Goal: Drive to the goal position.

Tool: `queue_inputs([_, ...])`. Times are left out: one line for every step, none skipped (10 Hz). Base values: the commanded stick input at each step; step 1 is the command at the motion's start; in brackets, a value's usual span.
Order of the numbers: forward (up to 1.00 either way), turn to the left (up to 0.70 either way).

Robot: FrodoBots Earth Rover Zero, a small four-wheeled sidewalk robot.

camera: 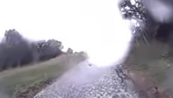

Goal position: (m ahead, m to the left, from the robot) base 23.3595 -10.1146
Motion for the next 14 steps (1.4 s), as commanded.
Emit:
queue_inputs([0.70, 0.00])
queue_inputs([0.70, 0.00])
queue_inputs([0.70, 0.00])
queue_inputs([0.70, 0.00])
queue_inputs([0.70, 0.00])
queue_inputs([0.70, 0.00])
queue_inputs([0.70, 0.00])
queue_inputs([0.70, 0.00])
queue_inputs([0.70, 0.00])
queue_inputs([0.70, 0.00])
queue_inputs([0.70, 0.00])
queue_inputs([0.70, 0.00])
queue_inputs([0.70, 0.00])
queue_inputs([0.70, 0.00])
